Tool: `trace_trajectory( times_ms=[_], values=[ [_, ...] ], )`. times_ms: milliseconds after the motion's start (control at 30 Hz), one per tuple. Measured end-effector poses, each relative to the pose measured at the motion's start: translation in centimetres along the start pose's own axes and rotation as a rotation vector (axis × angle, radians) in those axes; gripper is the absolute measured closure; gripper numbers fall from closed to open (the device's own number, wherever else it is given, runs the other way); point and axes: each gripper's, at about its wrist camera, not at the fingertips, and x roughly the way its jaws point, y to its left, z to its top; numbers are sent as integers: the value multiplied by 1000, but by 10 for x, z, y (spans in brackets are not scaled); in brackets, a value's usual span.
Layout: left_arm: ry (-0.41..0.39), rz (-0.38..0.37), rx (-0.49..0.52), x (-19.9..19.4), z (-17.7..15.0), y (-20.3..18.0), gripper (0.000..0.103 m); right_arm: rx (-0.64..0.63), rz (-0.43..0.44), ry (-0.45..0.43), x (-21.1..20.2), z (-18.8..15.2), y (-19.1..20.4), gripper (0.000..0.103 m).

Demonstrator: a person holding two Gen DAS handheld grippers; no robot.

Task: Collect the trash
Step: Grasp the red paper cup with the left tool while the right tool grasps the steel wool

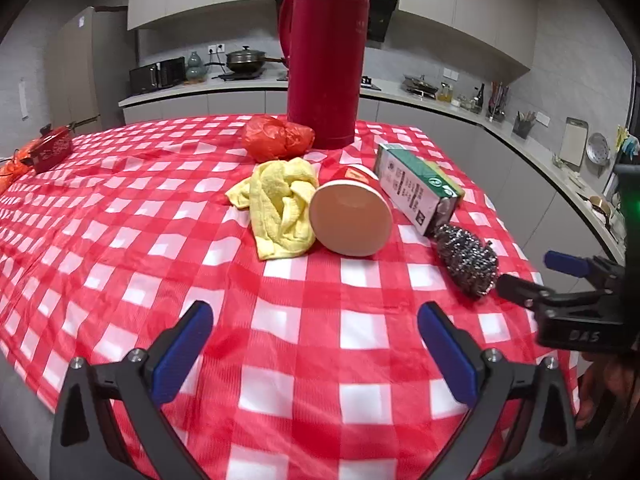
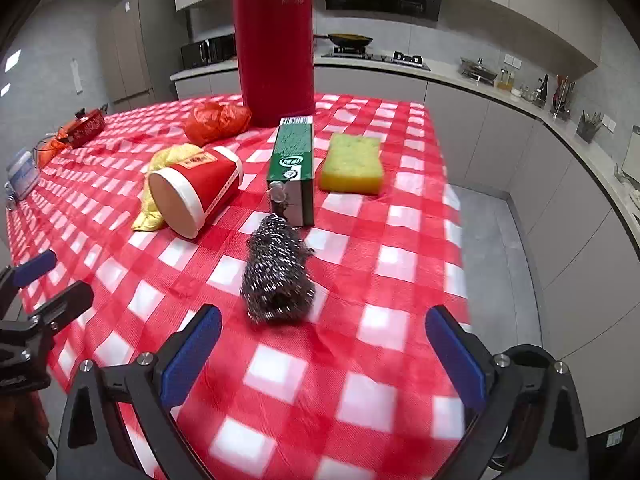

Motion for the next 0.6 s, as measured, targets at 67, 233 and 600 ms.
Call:
trace_trajectory(
  times_ms=[67, 233, 600],
  values=[
    [4, -10, 14, 6, 4, 1, 0, 1, 2, 14, 10, 4, 4, 11],
    [6, -39, 45, 19, 14, 1, 0, 22, 27, 51, 30, 7, 5, 32],
    [13, -86, 92, 50, 34, -16, 0, 98, 33, 35, 24, 10, -25, 67]
  ],
)
